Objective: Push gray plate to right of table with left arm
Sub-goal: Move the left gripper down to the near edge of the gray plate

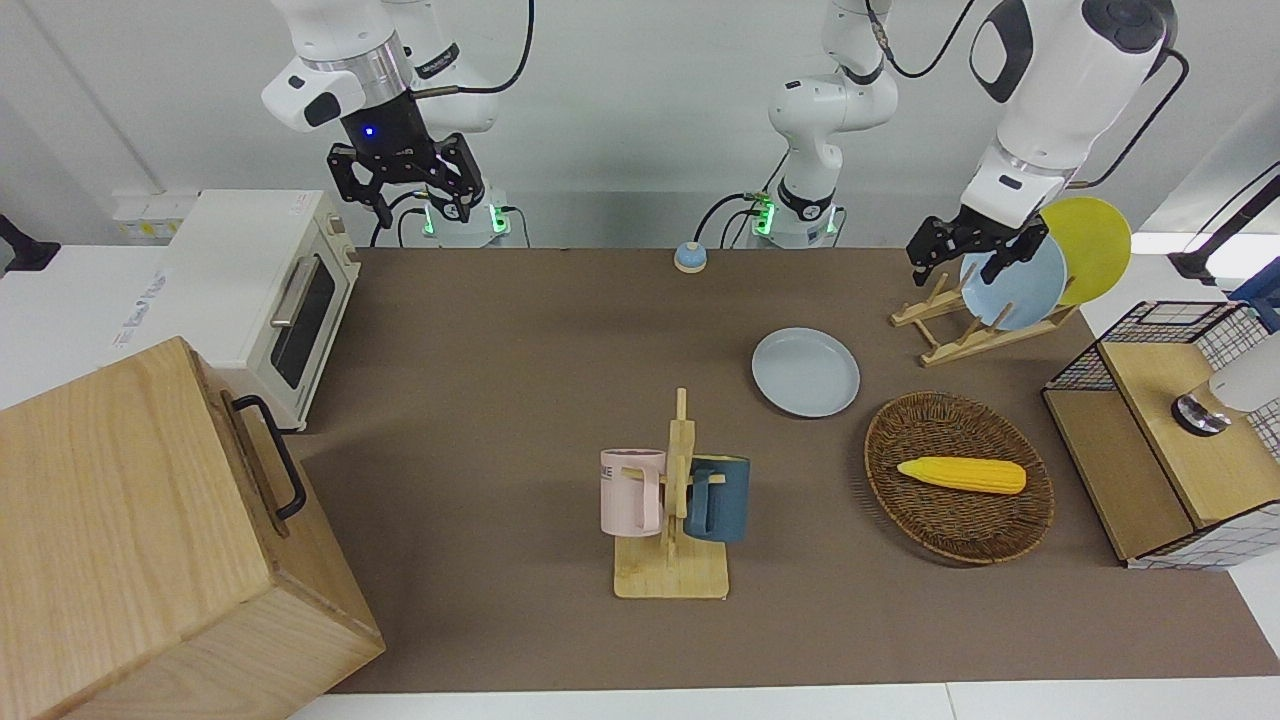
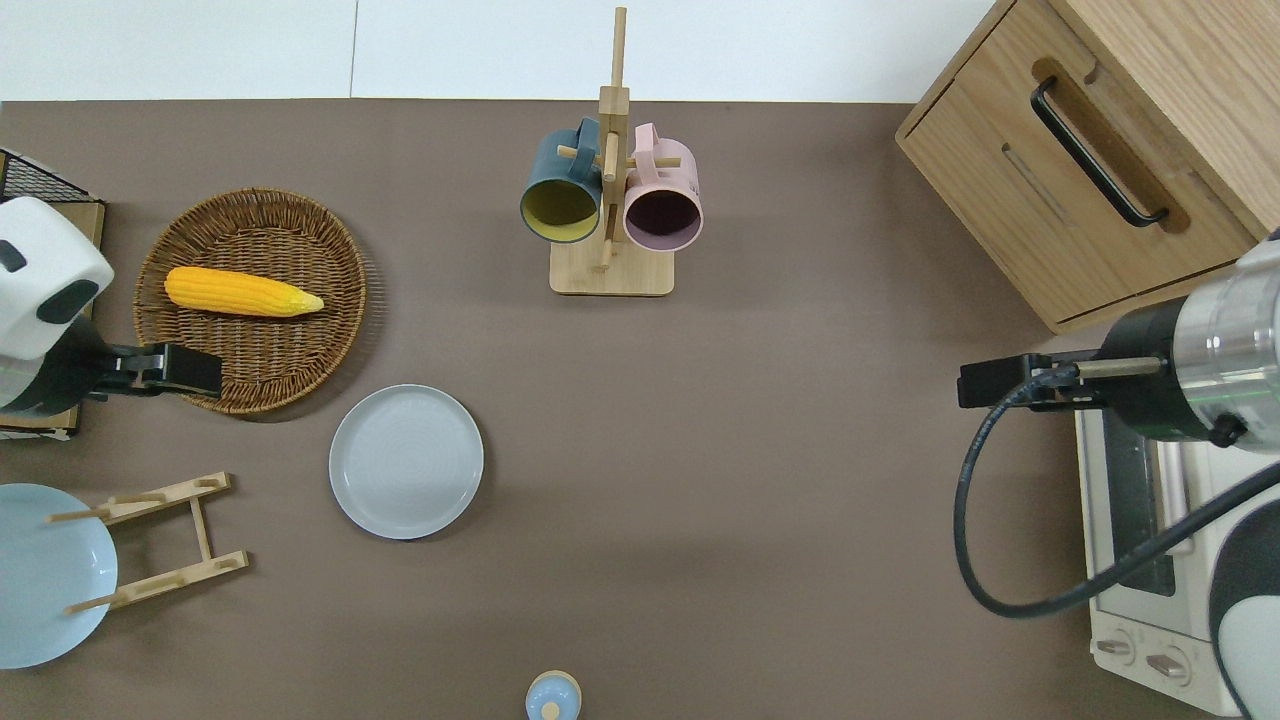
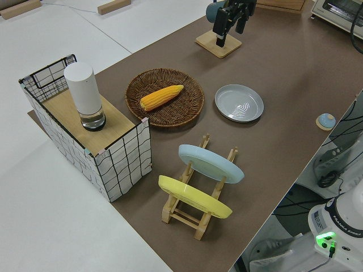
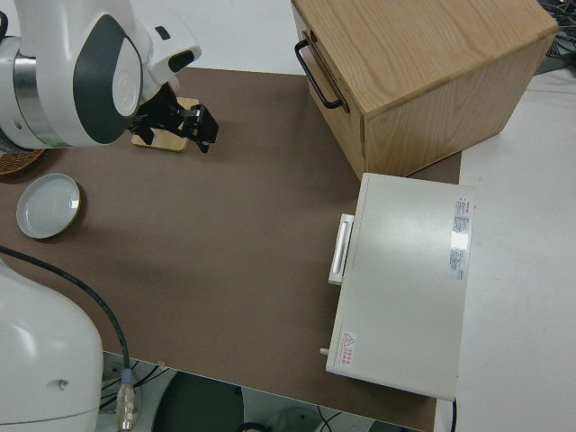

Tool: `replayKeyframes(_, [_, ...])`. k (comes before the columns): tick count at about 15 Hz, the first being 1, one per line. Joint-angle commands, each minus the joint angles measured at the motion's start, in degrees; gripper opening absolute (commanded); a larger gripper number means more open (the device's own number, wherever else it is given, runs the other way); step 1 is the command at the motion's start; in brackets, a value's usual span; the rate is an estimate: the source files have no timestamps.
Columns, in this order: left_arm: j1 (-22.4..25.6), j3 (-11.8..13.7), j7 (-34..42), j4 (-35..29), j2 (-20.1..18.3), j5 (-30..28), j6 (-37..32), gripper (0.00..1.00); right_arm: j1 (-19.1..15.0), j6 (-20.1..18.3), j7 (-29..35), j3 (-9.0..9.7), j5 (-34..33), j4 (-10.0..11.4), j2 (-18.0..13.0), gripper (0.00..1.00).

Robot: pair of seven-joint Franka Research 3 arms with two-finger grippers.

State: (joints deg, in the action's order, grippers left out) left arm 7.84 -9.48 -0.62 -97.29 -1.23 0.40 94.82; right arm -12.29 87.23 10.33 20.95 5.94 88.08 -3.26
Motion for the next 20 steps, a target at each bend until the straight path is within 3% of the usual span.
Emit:
replayKeyframes(1, [1.3,-0.9,0.7,-8.6,-1.4,-1.4,6.7,0.99,-0.4,-0.4,0.1,0.23,0.9,-0.8,0.4,0.996])
replayKeyframes(3, [1.4,-0.8,0.5,-14.5,-1.5,-2.2,12.4,0.99,-0.4,-0.4,0.1,0.23,0.9,-0.8,0.4,0.996])
replayKeyframes(6, [2.0,-0.5,1.0,-18.4,-1.3,-2.1,14.9,0.98,-0.4,-0.4,0.1,0.23,0.9,-0.8,0.4,0.994])
replayKeyframes(12, [2.3,-0.4,2.5,-35.3,-0.2,-2.1,32.8,0.98,-0.4,-0.4,0.1,0.23,0.9,-0.8,0.4,0.996])
replayKeyframes(18, [2.1,-0.6,0.6,-39.2,1.5,-3.6,36.8,0.93,-0.4,-0.3,0.1,0.23,0.9,-0.8,0.4,0.996])
replayKeyframes(20, [1.8,-1.1,-2.5,-39.4,2.2,-3.6,37.1,0.86,-0.4,-0.4,0.1,0.23,0.9,-0.8,0.4,0.996])
